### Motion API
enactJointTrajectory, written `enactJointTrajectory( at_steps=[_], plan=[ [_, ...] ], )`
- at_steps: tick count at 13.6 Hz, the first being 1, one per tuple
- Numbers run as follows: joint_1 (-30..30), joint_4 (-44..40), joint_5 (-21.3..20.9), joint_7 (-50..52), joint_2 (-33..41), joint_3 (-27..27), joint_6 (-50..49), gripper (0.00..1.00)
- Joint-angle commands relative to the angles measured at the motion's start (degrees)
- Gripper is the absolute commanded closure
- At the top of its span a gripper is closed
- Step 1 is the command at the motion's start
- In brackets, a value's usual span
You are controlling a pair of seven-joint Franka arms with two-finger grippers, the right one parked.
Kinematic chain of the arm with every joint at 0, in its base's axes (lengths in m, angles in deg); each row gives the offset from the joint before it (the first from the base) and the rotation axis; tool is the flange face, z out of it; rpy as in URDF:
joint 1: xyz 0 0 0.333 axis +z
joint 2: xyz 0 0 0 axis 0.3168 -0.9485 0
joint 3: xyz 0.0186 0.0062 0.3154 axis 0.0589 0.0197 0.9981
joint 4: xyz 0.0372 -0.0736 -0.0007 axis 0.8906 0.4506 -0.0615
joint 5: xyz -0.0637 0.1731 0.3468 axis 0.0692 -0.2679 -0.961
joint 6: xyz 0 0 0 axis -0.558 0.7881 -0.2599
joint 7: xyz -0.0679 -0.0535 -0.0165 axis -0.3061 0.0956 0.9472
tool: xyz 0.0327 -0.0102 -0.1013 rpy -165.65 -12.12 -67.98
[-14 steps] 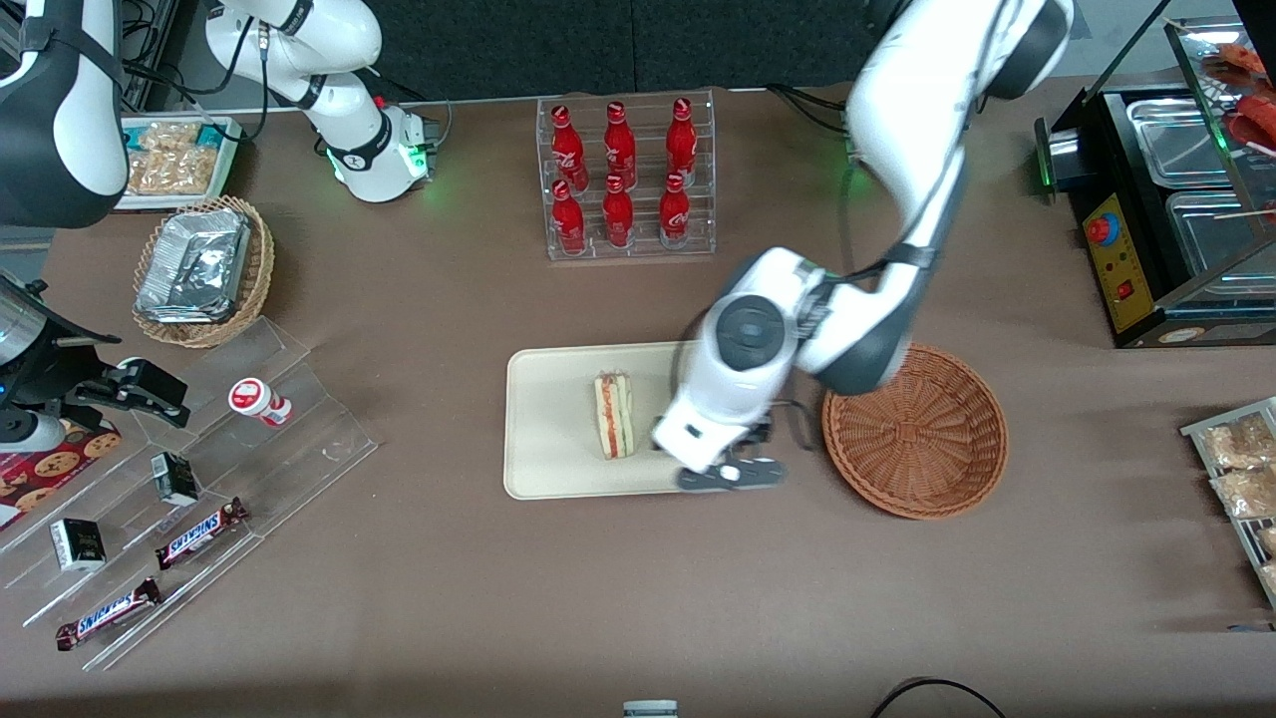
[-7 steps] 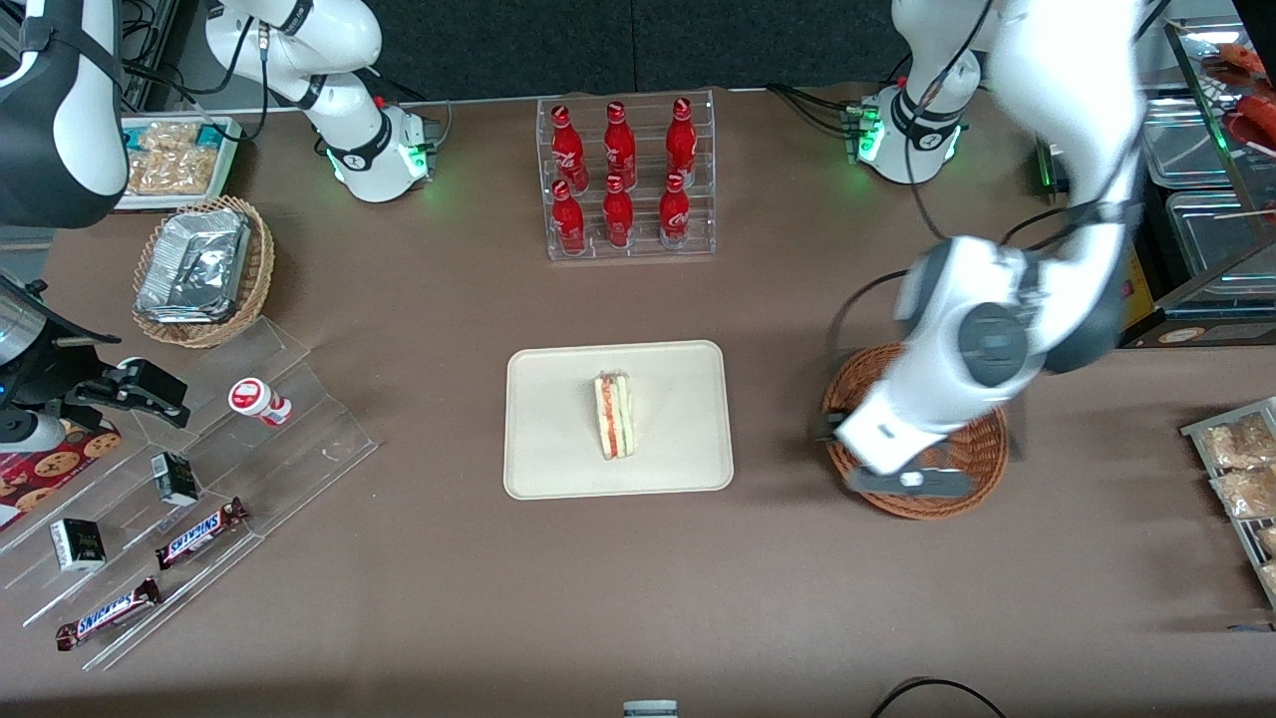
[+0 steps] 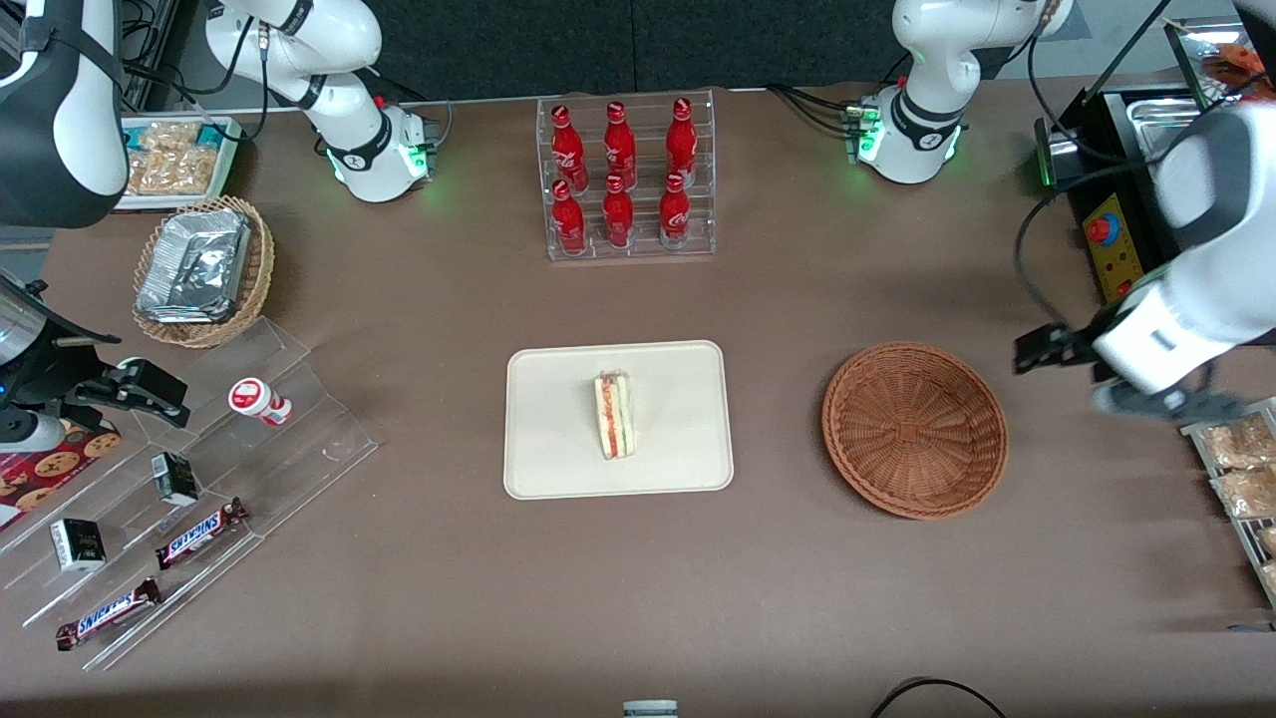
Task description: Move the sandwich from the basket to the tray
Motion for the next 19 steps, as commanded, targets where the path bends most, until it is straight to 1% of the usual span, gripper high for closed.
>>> enactJointTrajectory(
  at_steps=[1,4,5,7,8,9,10,11,13,14,17,19],
  plan=[
    [1.0,-0.1,1.0,0.7,3.6,-0.5,-3.3,0.0],
    [0.9,-8.6,0.2,6.3,3.6,-0.8,-11.2,0.0],
    [0.8,-11.3,0.2,6.8,3.6,-0.9,-12.9,0.0],
    [0.7,-12.5,0.0,6.9,3.9,-1.1,-14.4,0.0],
    [0.6,-12.3,-0.4,7.0,4.5,-1.2,-14.4,0.0],
    [0.4,-11.8,-1.8,7.2,4.7,-1.3,-14.3,0.0],
    [0.4,-10.6,-3.3,7.9,4.7,-2.4,-13.6,0.0],
    [0.4,-8.3,-4.0,8.0,5.6,-2.8,-12.1,0.0],
    [0.4,1.8,-4.1,7.9,11.5,-2.9,-4.2,0.0],
    [0.4,4.2,-4.1,7.9,12.9,-2.9,-2.8,0.0],
    [0.4,0.4,-3.8,7.3,11.0,-3.0,-7.5,0.0],
    [0.4,-1.6,-3.3,7.7,10.6,-3.5,-7.5,0.0]
  ],
)
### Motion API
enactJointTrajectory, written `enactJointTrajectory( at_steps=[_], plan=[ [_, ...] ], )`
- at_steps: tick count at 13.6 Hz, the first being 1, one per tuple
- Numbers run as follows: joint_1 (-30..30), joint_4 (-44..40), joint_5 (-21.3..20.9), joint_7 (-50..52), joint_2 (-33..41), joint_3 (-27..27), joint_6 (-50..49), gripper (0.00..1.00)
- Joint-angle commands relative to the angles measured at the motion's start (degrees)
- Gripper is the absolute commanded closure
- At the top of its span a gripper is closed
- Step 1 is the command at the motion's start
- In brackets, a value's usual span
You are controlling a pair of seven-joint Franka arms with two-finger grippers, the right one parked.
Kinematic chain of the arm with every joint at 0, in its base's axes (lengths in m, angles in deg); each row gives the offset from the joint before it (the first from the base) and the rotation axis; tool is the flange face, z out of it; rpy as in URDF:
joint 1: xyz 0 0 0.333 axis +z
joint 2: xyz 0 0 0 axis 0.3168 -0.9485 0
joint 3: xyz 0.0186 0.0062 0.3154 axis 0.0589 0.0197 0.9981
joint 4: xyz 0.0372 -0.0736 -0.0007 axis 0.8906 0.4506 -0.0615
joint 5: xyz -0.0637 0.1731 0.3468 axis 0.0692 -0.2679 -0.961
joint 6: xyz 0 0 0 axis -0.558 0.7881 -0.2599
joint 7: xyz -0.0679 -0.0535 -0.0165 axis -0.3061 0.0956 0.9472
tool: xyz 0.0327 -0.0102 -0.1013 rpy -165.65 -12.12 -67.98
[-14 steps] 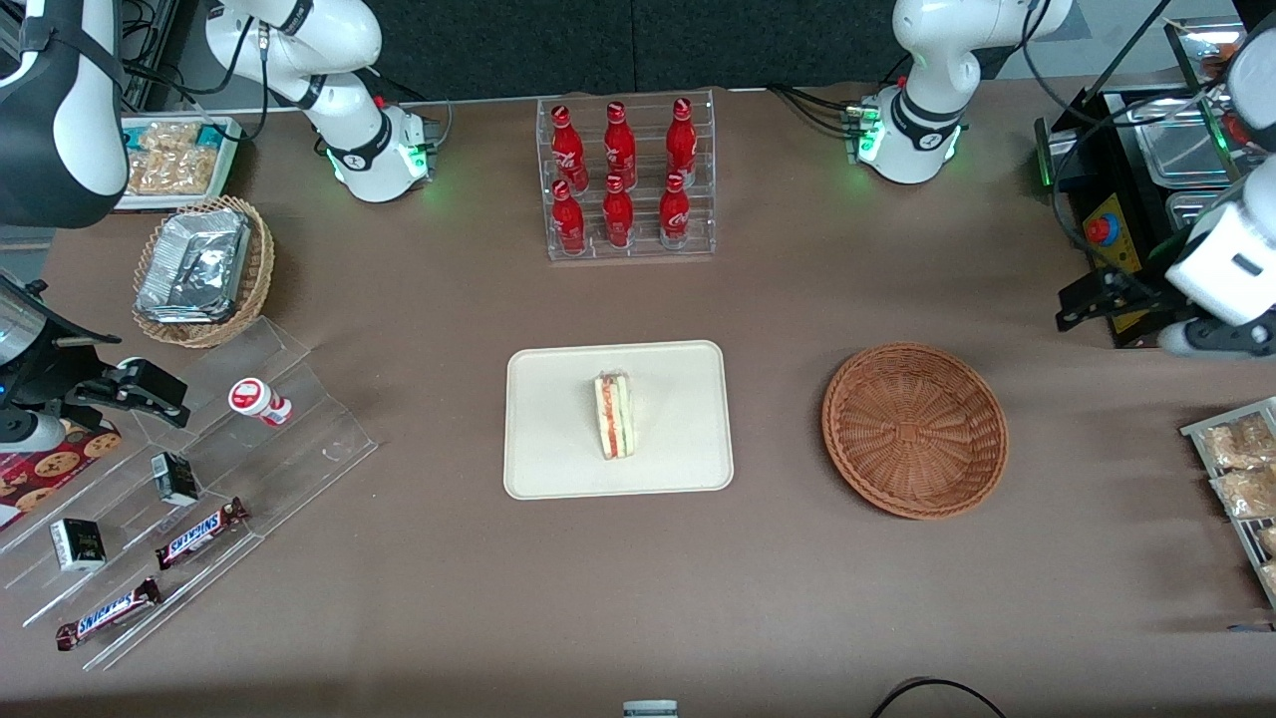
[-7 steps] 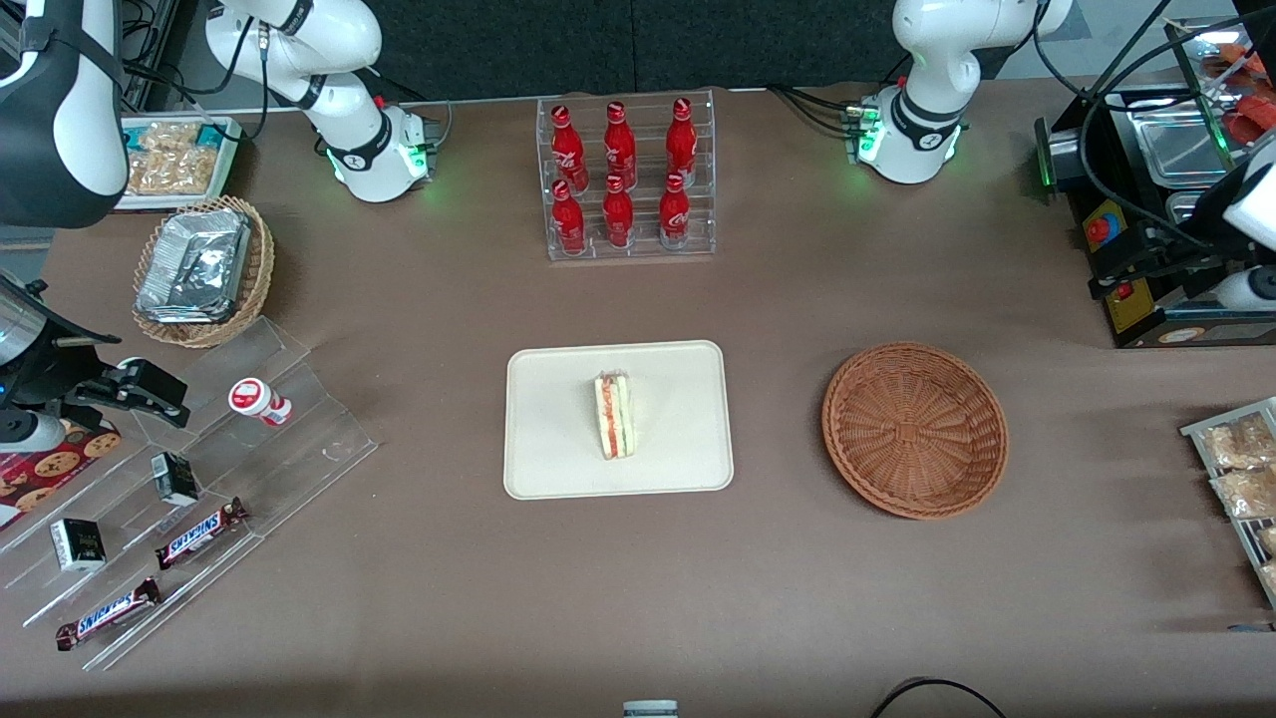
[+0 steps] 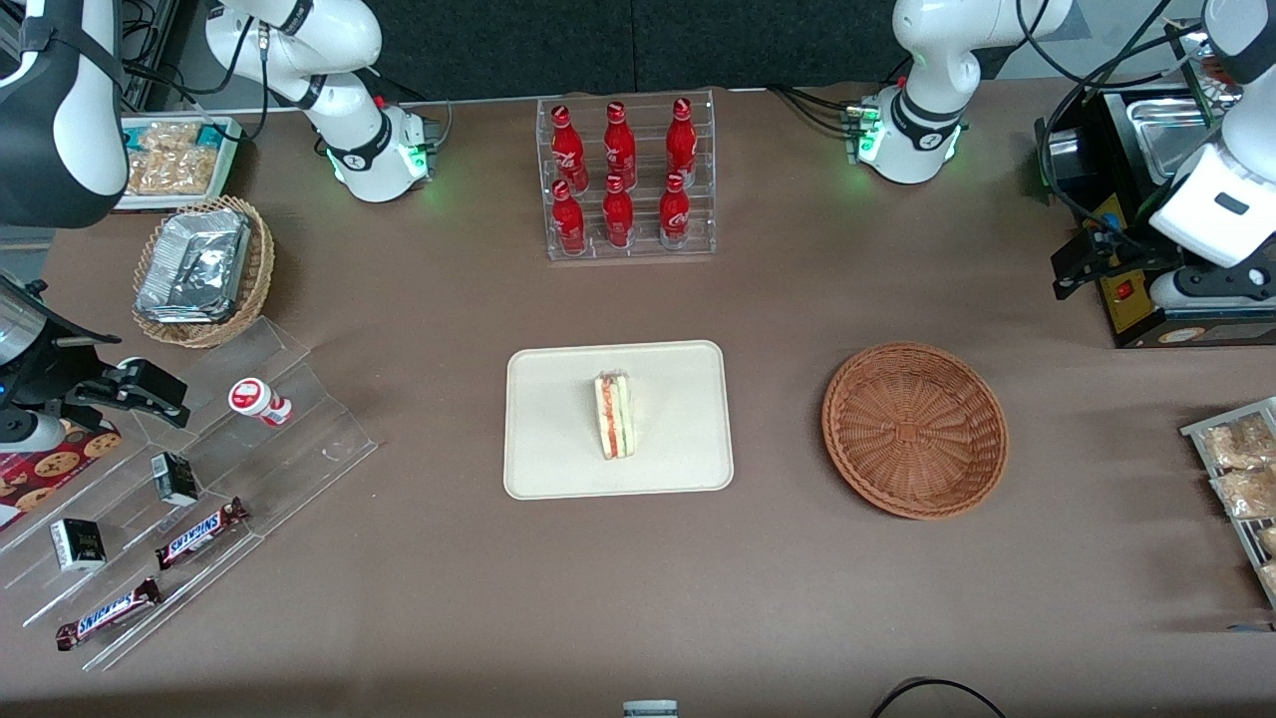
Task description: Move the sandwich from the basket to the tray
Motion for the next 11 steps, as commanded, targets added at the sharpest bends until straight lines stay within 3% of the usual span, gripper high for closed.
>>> enactJointTrajectory(
  at_steps=[1,11],
  plan=[
    [0.0,-3.5,0.0,0.5,-0.8,-0.6,-1.7,0.0],
    [0.0,-7.9,0.0,0.0,-3.2,-0.6,-6.9,0.0]
  ],
)
